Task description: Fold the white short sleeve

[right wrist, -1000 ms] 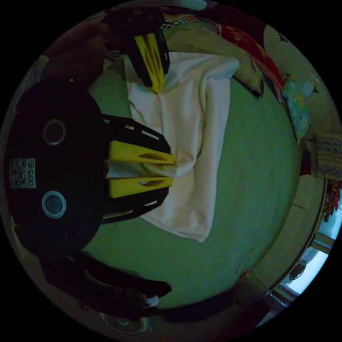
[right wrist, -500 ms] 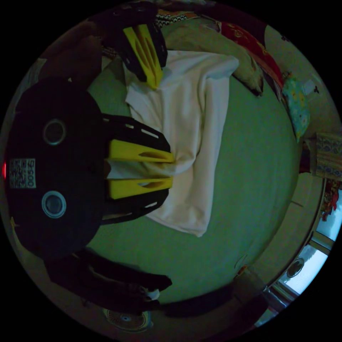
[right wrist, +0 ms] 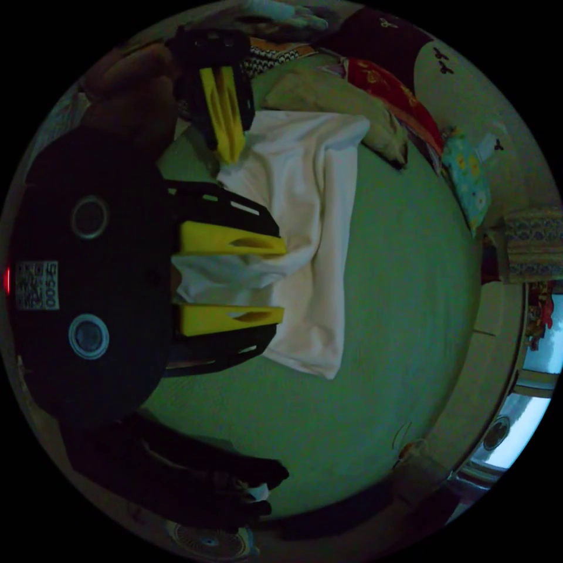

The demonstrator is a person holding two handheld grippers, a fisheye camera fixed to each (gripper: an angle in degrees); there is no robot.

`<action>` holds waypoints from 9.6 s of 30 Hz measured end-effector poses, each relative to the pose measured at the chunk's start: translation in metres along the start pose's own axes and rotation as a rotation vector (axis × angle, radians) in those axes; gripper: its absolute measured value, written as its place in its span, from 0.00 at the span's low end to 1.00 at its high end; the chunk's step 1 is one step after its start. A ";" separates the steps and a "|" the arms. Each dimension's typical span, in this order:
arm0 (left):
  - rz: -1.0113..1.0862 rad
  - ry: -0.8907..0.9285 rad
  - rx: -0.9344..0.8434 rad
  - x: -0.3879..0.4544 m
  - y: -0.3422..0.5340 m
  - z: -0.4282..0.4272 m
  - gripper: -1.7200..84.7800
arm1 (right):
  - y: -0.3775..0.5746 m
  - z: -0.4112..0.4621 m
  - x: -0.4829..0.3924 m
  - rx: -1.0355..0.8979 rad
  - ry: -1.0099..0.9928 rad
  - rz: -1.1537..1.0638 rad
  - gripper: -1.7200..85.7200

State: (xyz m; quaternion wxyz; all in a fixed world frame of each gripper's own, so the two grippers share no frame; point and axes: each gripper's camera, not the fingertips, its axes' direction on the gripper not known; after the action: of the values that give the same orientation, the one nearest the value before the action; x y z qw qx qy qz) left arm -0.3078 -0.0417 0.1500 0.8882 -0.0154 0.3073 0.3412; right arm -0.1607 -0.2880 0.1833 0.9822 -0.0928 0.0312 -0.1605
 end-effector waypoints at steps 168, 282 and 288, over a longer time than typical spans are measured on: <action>-0.237 -0.127 0.117 0.024 0.226 -0.355 0.08 | 0.320 -0.200 0.014 -0.059 0.042 -0.113 0.14; -0.381 -0.455 -0.078 -0.252 -0.689 0.342 0.08 | 0.140 0.083 0.090 -0.078 -0.060 0.200 0.01; -0.462 -0.446 0.083 -0.220 -0.655 0.316 0.10 | 0.163 0.072 0.095 -0.083 -0.066 0.202 0.01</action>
State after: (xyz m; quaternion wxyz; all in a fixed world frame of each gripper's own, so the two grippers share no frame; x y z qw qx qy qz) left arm 0.1371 -0.6003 0.4097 0.9875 0.0264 0.1070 0.1127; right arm -0.0133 -0.1542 0.2197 0.9892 -0.1348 0.0148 -0.0562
